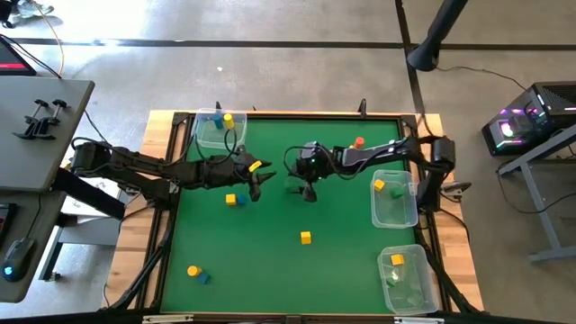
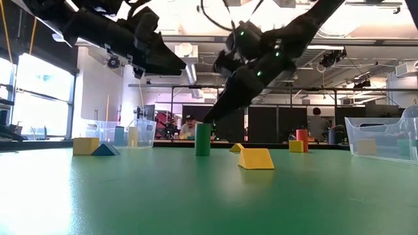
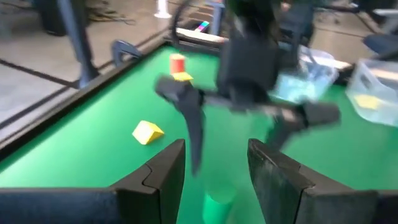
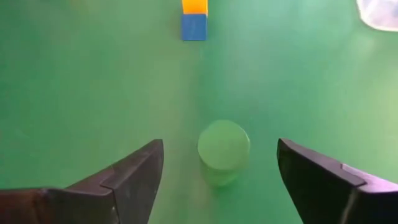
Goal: Sort blocks by size
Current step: Put the green cylindrical block into the top transparent bin
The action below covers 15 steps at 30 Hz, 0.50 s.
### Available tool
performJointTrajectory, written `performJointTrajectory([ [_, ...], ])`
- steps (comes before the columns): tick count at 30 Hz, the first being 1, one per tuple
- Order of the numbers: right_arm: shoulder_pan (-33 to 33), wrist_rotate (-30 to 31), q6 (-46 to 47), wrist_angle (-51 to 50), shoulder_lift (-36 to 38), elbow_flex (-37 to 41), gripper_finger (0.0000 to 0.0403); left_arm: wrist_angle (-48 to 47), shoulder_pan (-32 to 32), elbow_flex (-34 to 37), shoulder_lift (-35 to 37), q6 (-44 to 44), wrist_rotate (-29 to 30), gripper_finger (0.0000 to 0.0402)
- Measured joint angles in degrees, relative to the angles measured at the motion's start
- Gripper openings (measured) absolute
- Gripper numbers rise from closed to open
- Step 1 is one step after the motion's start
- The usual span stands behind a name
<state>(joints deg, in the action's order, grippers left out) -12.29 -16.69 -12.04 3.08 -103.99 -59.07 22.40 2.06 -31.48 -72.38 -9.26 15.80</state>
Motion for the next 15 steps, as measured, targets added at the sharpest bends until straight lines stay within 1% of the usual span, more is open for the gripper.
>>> performJointTrajectory([
  [3, -0.8, 0.0, -2.2, -5.3, 4.4, 0.2, 0.0303, -0.2, -1.0, 0.0, 0.0, 2.0, -1.6, 0.0161],
  [6, -1.6, 0.1, -3.7, -3.6, 10.4, 4.6, 0.0299, 0.7, -2.2, 0.0, 0.0, 4.2, -1.6, 0.0161],
  [8, -2.3, 1.0, -3.2, 0.2, 15.0, 9.6, 0.0297, 1.8, -2.8, 0.0, 0.0, 5.2, -1.6, 0.0161],
  [10, -2.9, 3.6, -1.2, 5.4, 19.9, 15.5, 0.0296, 2.4, -3.4, 0.0, -0.2, 6.3, -1.4, 0.0161],
  [13, -3.1, 8.5, 3.2, 14.8, 25.9, 24.3, 0.0295, 4.8, -3.7, 0.0, -1.5, 7.9, -0.7, 0.0161],
  [15, -2.5, 9.6, 6.1, 21.7, 28.6, 29.5, 0.0295, 7.4, -3.7, 0.0, -3.2, 8.0, -0.7, 0.0161],
])
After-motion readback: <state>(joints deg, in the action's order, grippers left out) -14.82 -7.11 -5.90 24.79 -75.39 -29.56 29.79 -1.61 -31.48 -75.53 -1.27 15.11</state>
